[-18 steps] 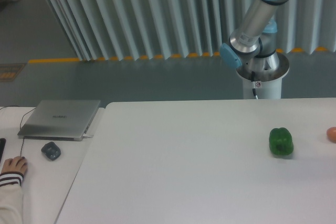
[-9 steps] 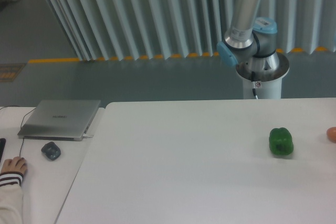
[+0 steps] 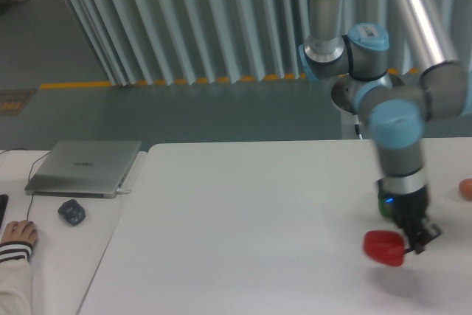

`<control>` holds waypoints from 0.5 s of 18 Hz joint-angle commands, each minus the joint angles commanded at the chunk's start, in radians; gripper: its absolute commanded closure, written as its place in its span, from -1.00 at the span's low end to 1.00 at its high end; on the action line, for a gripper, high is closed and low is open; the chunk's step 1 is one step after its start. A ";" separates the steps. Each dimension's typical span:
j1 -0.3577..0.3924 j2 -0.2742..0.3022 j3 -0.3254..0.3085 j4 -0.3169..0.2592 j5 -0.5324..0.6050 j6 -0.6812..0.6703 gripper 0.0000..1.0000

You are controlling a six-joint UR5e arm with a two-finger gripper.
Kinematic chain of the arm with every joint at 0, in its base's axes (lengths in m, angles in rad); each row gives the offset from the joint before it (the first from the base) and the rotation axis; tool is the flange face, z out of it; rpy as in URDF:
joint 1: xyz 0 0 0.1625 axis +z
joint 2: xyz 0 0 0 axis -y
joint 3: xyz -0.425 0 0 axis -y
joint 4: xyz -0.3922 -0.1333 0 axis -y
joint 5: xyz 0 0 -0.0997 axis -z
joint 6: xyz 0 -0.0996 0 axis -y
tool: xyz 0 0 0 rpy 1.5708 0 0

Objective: Place the red pepper on the table
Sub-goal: 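Lower the held red pepper onto the table beside the green pepper, then open the gripper and lift it away from the red pepper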

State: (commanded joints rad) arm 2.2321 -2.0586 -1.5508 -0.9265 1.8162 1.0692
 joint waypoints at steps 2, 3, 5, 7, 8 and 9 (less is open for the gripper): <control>-0.011 0.000 -0.002 0.000 0.005 -0.008 1.00; -0.012 0.000 -0.003 0.000 0.005 -0.018 1.00; -0.012 0.001 -0.002 0.000 0.005 -0.018 1.00; -0.011 0.000 -0.002 0.000 0.003 -0.015 0.67; -0.011 0.000 0.000 0.000 0.005 -0.017 0.32; -0.011 0.001 0.002 0.000 0.003 -0.015 -0.06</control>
State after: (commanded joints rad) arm 2.2212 -2.0571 -1.5493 -0.9265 1.8193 1.0538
